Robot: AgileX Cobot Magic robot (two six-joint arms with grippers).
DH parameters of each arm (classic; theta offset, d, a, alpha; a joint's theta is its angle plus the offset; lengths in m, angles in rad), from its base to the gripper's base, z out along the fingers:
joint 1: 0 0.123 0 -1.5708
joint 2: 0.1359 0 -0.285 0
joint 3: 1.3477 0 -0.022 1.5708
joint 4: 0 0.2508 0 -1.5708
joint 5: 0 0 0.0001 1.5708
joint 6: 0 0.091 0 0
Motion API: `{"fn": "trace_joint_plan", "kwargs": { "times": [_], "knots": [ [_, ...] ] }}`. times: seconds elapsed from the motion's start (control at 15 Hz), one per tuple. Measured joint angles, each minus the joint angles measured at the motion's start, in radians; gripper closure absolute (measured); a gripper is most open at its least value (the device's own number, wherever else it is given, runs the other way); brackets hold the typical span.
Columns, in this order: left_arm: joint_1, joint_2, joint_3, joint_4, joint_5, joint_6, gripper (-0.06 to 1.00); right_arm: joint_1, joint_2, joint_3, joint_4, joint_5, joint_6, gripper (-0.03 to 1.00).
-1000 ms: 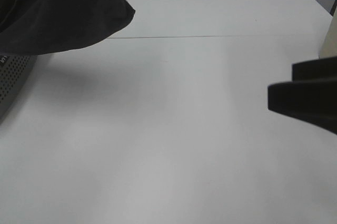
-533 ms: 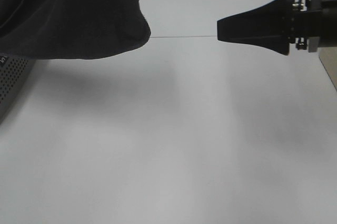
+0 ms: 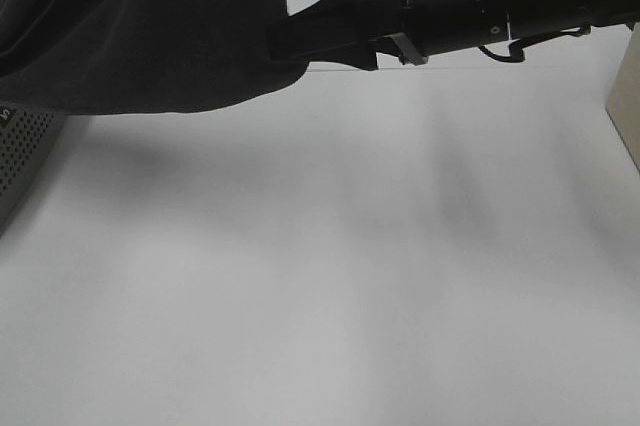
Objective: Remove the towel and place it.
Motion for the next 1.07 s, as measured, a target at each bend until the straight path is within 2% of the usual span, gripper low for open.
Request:
{"fn": "trace_joint_plan", "kwargs": {
  "times": [0.13, 0.33, 0.4, 0.53, 0.8, 0.93, 1.07],
  "knots": [
    [0.0, 0.0, 0.0, -0.001, 0.0, 0.001, 0.94, 0.0, 0.031, -0.056, 0.003, 0.027, 0.0, 0.2],
    [0.0, 0.0, 0.0, -0.001, -0.002, 0.001, 0.94, 0.009, 0.08, -0.1, 0.006, 0.121, -0.01, 0.2],
    [0.0, 0.0, 0.0, -0.001, -0.002, 0.001, 0.94, 0.053, 0.116, -0.108, 0.0, 0.151, -0.046, 0.2],
    [0.0, 0.0, 0.0, -0.001, -0.002, 0.001, 0.94, 0.085, 0.127, -0.108, -0.031, 0.134, -0.061, 0.2],
    [0.0, 0.0, 0.0, -0.001, -0.002, 0.001, 0.94, 0.086, 0.129, -0.109, -0.046, 0.083, -0.061, 0.22],
    [0.0, 0.0, 0.0, -0.001, -0.002, 0.001, 0.94, 0.086, 0.129, -0.109, -0.049, 0.078, -0.061, 0.33],
    [0.0, 0.0, 0.0, -0.001, -0.003, 0.002, 0.94, 0.086, 0.129, -0.109, -0.047, 0.057, -0.061, 0.5]
  ]
}}
